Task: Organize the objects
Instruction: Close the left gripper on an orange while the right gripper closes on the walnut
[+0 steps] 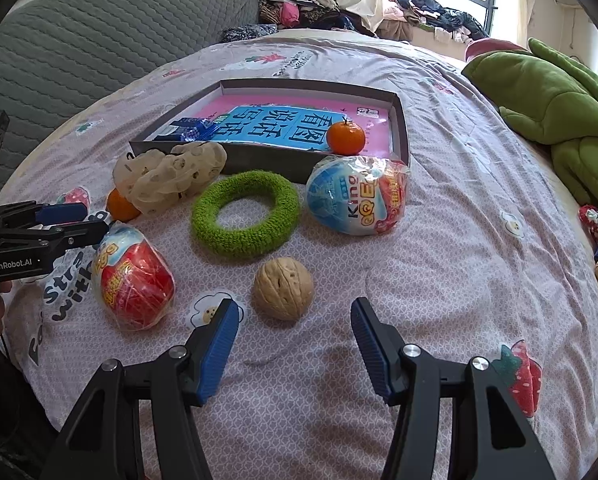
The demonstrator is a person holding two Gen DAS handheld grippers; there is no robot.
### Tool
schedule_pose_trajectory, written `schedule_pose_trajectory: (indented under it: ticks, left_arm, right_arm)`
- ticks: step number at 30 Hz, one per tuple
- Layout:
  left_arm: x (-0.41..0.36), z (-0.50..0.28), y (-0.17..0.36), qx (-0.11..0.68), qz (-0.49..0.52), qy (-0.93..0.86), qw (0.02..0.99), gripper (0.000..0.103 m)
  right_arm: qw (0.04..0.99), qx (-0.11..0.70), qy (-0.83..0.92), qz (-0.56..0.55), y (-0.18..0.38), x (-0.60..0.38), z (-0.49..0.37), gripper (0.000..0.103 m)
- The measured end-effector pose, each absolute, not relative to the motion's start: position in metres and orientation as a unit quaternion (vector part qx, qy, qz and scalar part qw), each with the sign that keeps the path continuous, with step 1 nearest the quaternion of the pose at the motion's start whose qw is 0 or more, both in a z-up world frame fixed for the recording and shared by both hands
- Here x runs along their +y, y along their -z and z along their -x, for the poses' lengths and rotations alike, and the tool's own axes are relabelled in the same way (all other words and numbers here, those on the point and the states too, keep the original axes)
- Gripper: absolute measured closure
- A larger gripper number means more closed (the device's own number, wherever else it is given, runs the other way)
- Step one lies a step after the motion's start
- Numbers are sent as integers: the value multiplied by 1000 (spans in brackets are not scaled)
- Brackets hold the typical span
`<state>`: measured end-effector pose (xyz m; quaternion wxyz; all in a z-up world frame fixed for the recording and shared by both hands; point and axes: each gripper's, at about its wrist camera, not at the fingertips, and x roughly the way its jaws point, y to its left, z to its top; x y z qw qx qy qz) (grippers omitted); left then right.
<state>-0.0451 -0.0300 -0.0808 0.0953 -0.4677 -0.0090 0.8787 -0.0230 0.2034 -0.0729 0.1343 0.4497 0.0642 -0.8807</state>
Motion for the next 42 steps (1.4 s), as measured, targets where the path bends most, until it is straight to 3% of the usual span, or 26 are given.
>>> schedule_pose_trajectory:
  ticks: [34,42]
  left_arm:
    - [-25,74,96,-27,455,-883,113,40]
    - [-22,74,98,-17,451,-885,114,40]
  right_arm:
    - [135,58,890,-431,85,199,35,45]
    - [143,70,890,-427,87,192,35,66]
